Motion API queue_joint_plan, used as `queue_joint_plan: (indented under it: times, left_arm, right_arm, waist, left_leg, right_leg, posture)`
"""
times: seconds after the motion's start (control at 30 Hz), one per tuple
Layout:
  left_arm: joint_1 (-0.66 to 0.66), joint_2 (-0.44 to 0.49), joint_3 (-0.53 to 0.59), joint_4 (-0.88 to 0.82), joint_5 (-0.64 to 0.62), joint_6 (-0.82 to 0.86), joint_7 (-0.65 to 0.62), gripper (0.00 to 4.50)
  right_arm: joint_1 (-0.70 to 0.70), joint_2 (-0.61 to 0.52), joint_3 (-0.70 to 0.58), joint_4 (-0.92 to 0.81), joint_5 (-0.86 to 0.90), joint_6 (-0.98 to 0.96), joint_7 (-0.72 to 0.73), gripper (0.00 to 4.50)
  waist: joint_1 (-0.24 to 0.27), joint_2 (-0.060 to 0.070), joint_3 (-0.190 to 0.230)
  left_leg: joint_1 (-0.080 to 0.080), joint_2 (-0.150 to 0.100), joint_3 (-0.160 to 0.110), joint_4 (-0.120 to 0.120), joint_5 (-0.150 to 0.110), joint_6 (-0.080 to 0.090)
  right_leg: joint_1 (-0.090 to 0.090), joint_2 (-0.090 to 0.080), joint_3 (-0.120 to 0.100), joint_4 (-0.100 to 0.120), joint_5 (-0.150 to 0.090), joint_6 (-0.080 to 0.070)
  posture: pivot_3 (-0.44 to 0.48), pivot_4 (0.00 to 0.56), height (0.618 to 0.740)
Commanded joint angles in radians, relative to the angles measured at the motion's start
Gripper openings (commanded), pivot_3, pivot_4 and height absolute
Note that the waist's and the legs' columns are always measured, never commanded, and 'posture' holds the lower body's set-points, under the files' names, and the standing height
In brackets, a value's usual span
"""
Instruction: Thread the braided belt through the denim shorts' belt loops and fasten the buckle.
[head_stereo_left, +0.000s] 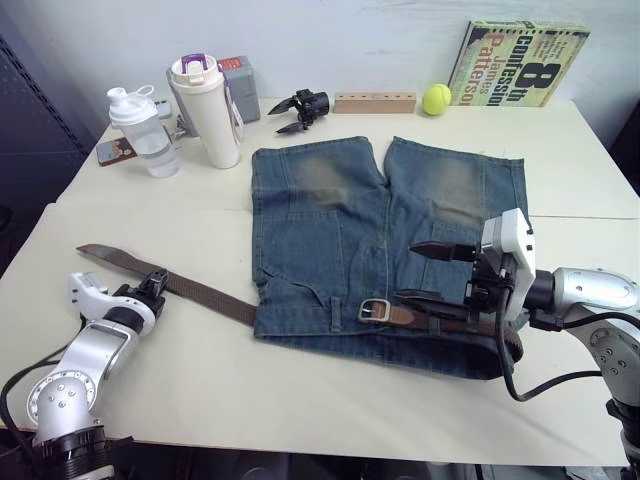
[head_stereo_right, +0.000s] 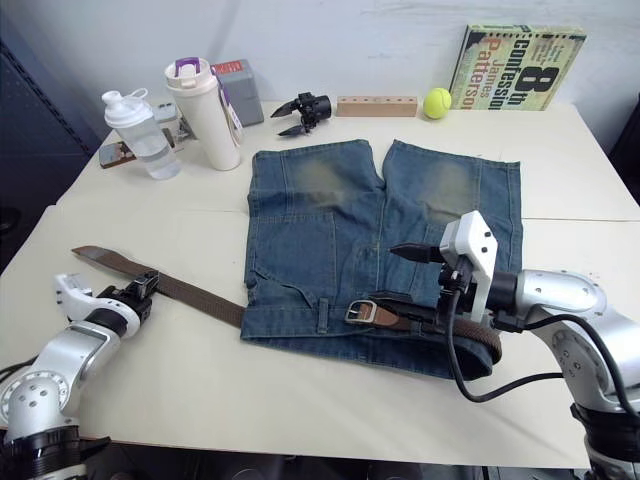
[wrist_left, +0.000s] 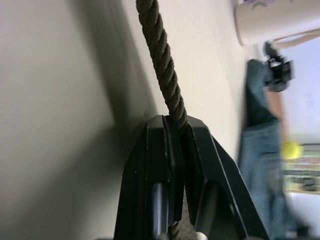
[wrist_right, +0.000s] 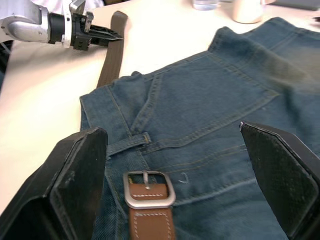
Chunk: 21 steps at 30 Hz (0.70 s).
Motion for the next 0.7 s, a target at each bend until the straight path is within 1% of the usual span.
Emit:
queue_joint_plan:
  times: [0.03,0.07,0.1,0.17,0.2,0.23,0.27,0.3,0.4,0.47,0.57,0.6,0.67,0.7]
  left_arm:
    - [-0.029,0.204,-0.261,-0.209,0.521,-0.140,-0.203,0.06]
    - [-0.021,0.272,-0.373,-0.260,0.698,-0.210,-0.270,0.06]
    - [-0.016,0.330,-0.474,-0.292,0.865,-0.283,-0.320,0.06]
    - [-0.007,0.464,-0.678,-0.309,1.289,-0.507,-0.407,0.06]
    - [-0.004,0.507,-0.736,-0.300,1.445,-0.608,-0.429,0.06]
    - [0.000,0.538,-0.772,-0.287,1.576,-0.704,-0.436,0.06]
    - [0.008,0.555,-0.793,-0.261,1.665,-0.773,-0.429,0.06]
    - [0.019,0.560,-0.799,-0.233,1.720,-0.824,-0.423,0.06]
    - [0.059,0.553,-0.768,-0.127,1.801,-0.921,-0.396,0.06]
    - [0.078,0.539,-0.736,-0.079,1.799,-0.968,-0.404,0.06]
    - [0.080,0.492,-0.684,-0.053,1.776,-0.977,-0.417,0.06]
    - [0.074,0.468,-0.664,-0.058,1.756,-0.976,-0.422,0.06]
    - [0.070,0.416,-0.629,-0.079,1.699,-0.946,-0.457,0.06]
    - [0.065,0.379,-0.601,-0.103,1.638,-0.920,-0.481,0.06]
  right_arm:
    - [0.003,-0.004,-0.020,-0.048,0.016,0.002,-0.016,4.50]
    - [0.004,-0.005,-0.014,-0.050,0.010,0.000,-0.019,4.50]
    - [0.004,-0.006,-0.006,-0.051,0.002,-0.004,-0.020,4.50]
    - [0.001,-0.006,0.003,-0.053,-0.001,-0.006,-0.020,4.50]
    - [-0.002,-0.004,0.006,-0.052,-0.002,-0.007,-0.022,4.50]
    - [-0.006,-0.002,0.010,-0.051,-0.003,-0.007,-0.024,4.50]
    - [-0.009,-0.003,0.016,-0.050,-0.009,-0.011,-0.024,4.50]
    - [-0.012,-0.002,0.021,-0.049,-0.013,-0.013,-0.024,4.50]
    - [-0.024,-0.005,0.042,-0.047,-0.034,-0.021,-0.020,4.50]
    - [-0.035,-0.009,0.072,-0.046,-0.080,-0.046,-0.023,4.50]
    - [-0.049,-0.012,0.138,-0.054,-0.189,-0.102,-0.040,4.50]
    - [-0.056,-0.009,0.173,-0.067,-0.250,-0.140,-0.057,4.50]
    - [-0.049,-0.011,0.213,-0.105,-0.301,-0.168,-0.060,4.50]
    - [-0.035,-0.015,0.231,-0.134,-0.320,-0.171,-0.064,4.50]
  waist:
    - [0.001,-0.007,0.003]
    - [0.003,-0.010,0.003]
    - [0.003,-0.009,0.003]
    - [0.002,-0.008,0.003]
    - [0.002,-0.008,0.003]
    - [-0.001,-0.008,0.003]
    - [-0.006,-0.008,0.004]
    - [-0.012,-0.008,0.004]
    - [-0.017,-0.008,0.004]
    - [-0.021,-0.007,0.005]
    - [-0.030,-0.006,0.005]
    - [-0.030,-0.006,0.005]
    - [-0.028,-0.006,0.005]
    - [-0.027,-0.006,0.005]
  left_leg:
    - [-0.004,0.000,-0.002,0.000,0.000,-0.002]
    - [-0.010,0.001,-0.002,0.000,0.001,-0.002]
    - [-0.016,0.000,-0.001,0.000,0.001,-0.003]
    - [-0.018,-0.001,0.003,-0.001,0.000,-0.002]
    - [-0.018,-0.002,0.006,-0.002,0.000,-0.001]
    - [-0.017,-0.002,0.009,-0.004,0.000,0.000]
    - [-0.017,-0.001,0.010,-0.005,-0.001,0.001]
    - [-0.017,-0.001,0.012,-0.007,-0.001,0.001]
    - [-0.015,0.000,0.010,-0.014,0.001,0.001]
    - [-0.010,-0.001,0.010,-0.018,0.004,0.002]
    - [-0.008,-0.001,0.010,-0.018,0.005,0.002]
    - [-0.007,-0.001,0.010,-0.018,0.006,0.003]
    - [-0.007,0.000,0.010,-0.018,0.006,0.003]
    - [-0.007,0.000,0.010,-0.018,0.006,0.004]
  right_leg:
    - [-0.003,0.001,0.000,0.000,0.001,-0.001]
    - [-0.009,0.001,0.000,0.000,0.001,-0.002]
    - [-0.014,0.002,0.000,0.000,0.002,-0.002]
    - [-0.016,0.000,-0.001,-0.004,0.004,0.001]
    - [-0.016,0.000,-0.001,-0.007,0.005,0.003]
    - [-0.017,0.000,-0.001,-0.010,0.006,0.004]
    - [-0.017,0.000,0.000,-0.012,0.006,0.005]
    - [-0.017,-0.001,0.001,-0.013,0.006,0.005]
    - [-0.017,0.000,-0.001,-0.016,0.006,0.005]
    - [-0.015,-0.002,-0.001,-0.015,0.006,0.005]
    - [-0.015,-0.002,0.000,-0.012,0.007,0.004]
    - [-0.015,-0.003,0.000,-0.010,0.007,0.003]
    - [-0.015,-0.003,-0.001,-0.010,0.009,0.002]
    - [-0.015,-0.003,-0.001,-0.009,0.009,0.002]
  posture:
    - [0.000,0.150,0.657]
    - [0.000,0.150,0.657]
    - [0.000,0.150,0.657]
    - [0.000,0.150,0.657]
    - [0.000,0.150,0.657]
    - [0.000,0.150,0.657]
    - [0.000,0.150,0.657]
    - [0.000,0.150,0.657]
    - [0.000,0.150,0.657]
    - [0.000,0.150,0.657]
    - [0.000,0.150,0.657]
    - [0.000,0.150,0.657]
    - [0.000,0.150,0.657]
    - [0.000,0.150,0.657]
